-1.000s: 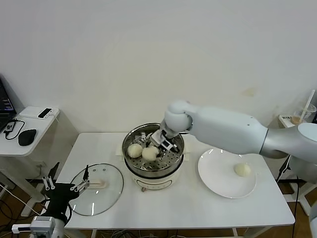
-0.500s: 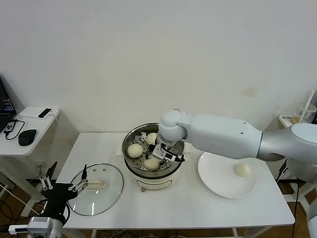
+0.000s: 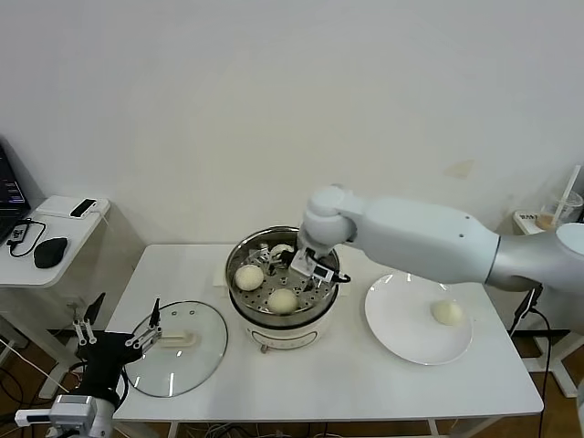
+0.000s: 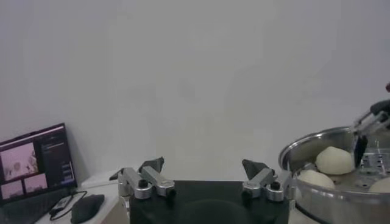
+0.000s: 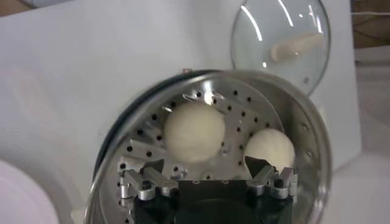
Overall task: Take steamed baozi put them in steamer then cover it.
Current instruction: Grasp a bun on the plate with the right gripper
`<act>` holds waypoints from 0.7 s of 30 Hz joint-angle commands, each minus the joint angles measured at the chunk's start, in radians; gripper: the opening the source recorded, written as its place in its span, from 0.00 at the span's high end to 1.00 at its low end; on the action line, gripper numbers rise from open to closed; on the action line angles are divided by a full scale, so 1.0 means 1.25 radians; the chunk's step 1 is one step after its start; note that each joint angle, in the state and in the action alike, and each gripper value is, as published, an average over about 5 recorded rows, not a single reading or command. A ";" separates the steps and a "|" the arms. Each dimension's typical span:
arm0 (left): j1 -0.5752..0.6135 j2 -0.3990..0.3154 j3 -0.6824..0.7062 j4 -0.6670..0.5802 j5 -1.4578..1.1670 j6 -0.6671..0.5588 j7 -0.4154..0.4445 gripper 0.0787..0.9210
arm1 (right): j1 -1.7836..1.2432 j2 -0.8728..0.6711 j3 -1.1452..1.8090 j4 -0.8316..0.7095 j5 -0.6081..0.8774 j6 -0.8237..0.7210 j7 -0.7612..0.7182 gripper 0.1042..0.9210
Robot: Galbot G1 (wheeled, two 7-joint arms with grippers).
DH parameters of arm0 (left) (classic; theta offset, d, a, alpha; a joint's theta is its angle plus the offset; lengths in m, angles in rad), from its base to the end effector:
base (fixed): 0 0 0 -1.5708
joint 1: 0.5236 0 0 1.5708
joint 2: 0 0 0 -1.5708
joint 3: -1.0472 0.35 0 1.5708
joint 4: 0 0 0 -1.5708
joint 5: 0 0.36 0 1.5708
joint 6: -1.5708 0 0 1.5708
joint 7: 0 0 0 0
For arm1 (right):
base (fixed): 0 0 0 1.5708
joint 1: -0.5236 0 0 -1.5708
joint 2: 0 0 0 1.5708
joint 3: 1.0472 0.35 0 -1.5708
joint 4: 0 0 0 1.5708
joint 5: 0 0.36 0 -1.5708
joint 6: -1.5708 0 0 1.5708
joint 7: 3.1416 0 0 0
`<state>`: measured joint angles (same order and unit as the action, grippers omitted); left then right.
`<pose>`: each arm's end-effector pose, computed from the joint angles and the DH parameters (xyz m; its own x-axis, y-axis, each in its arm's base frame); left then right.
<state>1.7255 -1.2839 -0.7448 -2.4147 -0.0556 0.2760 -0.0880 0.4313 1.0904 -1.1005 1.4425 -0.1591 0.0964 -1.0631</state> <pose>0.1423 0.0733 -0.1954 -0.9942 -0.0946 0.0518 -0.0743 0.9489 0.3068 0.5120 0.1331 -0.0665 -0.2468 -0.3026 0.9206 -0.4140 -0.8260 -0.3825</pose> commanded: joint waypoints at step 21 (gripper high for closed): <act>-0.024 0.046 0.052 0.025 -0.004 0.000 0.001 0.12 | -0.358 -0.510 0.326 -0.018 -0.042 -0.247 -0.050 0.12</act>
<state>1.6937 -1.2349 -0.6905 -2.3887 -0.0610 0.2760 -0.0866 0.2657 0.6522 -0.8900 1.4410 -0.0796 -0.2174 -1.1002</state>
